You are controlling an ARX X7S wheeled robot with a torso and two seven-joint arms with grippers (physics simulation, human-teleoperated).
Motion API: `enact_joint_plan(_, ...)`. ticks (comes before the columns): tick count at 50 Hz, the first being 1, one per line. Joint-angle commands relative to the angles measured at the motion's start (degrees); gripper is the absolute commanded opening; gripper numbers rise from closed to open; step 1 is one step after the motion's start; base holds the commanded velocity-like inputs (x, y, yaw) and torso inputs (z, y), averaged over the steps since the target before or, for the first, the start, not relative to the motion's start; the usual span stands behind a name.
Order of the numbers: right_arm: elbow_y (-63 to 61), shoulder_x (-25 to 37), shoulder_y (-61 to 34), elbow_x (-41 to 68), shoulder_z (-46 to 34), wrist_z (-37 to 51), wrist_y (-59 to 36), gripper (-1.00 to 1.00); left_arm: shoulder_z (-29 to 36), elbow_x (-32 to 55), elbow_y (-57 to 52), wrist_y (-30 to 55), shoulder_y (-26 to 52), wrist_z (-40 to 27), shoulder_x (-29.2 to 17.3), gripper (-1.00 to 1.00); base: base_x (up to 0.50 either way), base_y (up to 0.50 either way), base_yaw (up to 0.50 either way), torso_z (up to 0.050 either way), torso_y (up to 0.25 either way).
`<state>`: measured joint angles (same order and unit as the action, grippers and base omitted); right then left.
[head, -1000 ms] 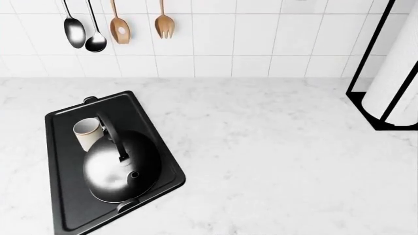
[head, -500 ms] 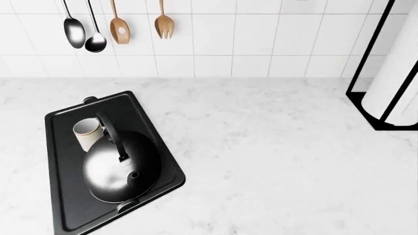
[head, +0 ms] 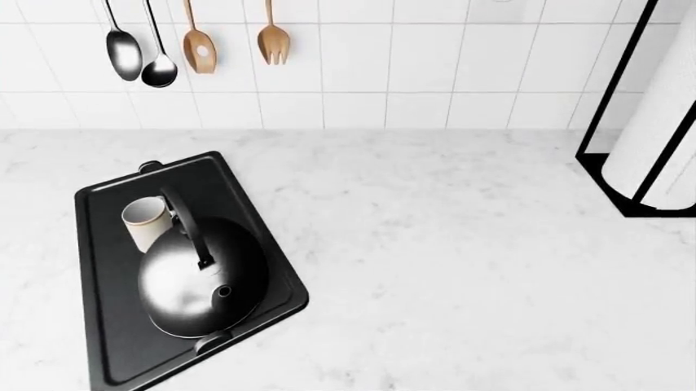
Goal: Pick the kettle from the counter and place it on the tray. Then pick the mug from the cabinet and place it on the tray. Then close the cabinet doors.
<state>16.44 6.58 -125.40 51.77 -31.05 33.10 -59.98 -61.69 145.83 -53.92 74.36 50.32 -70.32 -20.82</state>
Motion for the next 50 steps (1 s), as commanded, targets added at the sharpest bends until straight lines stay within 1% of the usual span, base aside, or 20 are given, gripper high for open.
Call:
enact_joint_plan(1, 3.8, -1.1, 6.4, 6.6, -12.4, -3.5, -1.3, 1.00, -1.4, -0.2, 0.3, 1.0, -1.0, 1.1, 0.5, 1.00, 0.00, 0.00, 0.00, 0.000, 0.000)
enact_joint_plan(8, 4.8, -1.3, 7.3, 5.3, -14.7, -3.9, -1.0, 1.00, -2.2, -0.3, 0.6, 2.0, -1.6, 1.8, 1.1, 1.00, 0.00, 0.00, 0.00, 0.000, 0.000)
enact_joint_plan(12, 4.7, -1.2, 7.2, 5.5, -14.3, -3.5, -0.8, 1.00, -2.7, -0.5, 0.9, 2.6, -1.9, 2.3, 1.3, 1.00, 0.00, 0.00, 0.00, 0.000, 0.000)
enact_joint_plan(19, 0.4, 0.6, 4.5, 8.5, -7.8, 0.0, 0.8, 1.00, -3.3, -0.7, 1.1, 3.4, -2.5, 2.9, 1.7, 1.00, 0.00, 0.00, 0.00, 0.000, 0.000)
enact_joint_plan(25, -6.9, 2.3, 0.1, 14.2, -1.0, 4.8, -1.5, 1.00, -3.0, -1.0, 0.8, 3.1, -2.6, 3.0, 1.8, 1.00, 0.00, 0.00, 0.00, 0.000, 0.000)
enact_joint_plan(31, -15.8, 4.7, -1.7, 23.8, 5.8, 12.4, -6.8, 1.00, -2.8, -1.1, 0.4, 2.8, -2.8, 3.2, 1.8, 1.00, 0.00, 0.00, 0.00, 0.000, 0.000)
enact_joint_plan(36, -22.1, 7.3, -3.0, 32.9, 10.9, 19.7, -10.4, 1.00, -1.4, -1.8, -0.1, 2.1, -2.4, 3.0, 1.9, 1.00, 0.00, 0.00, 0.00, 0.000, 0.000)
enact_joint_plan(39, -26.0, 9.1, -3.2, 40.6, 13.4, 26.0, -12.4, 1.00, -0.1, -2.3, -0.5, 1.6, -2.1, 2.8, 2.1, 1.00, 0.00, 0.00, 0.00, 0.000, 0.000)
enact_joint_plan(46, -35.3, 14.4, -0.9, 58.4, 15.2, 39.8, -11.8, 1.00, 2.5, -3.4, -1.4, 0.8, -1.6, 2.4, 2.5, 1.00, 0.00, 0.00, 0.00, 0.000, 0.000)
enact_joint_plan(50, -40.3, 18.0, 1.4, 65.2, 15.3, 44.7, -9.9, 1.00, 3.4, -4.1, -1.6, 1.0, -1.4, 2.4, 3.1, 1.00, 0.00, 0.00, 0.00, 0.000, 0.000)
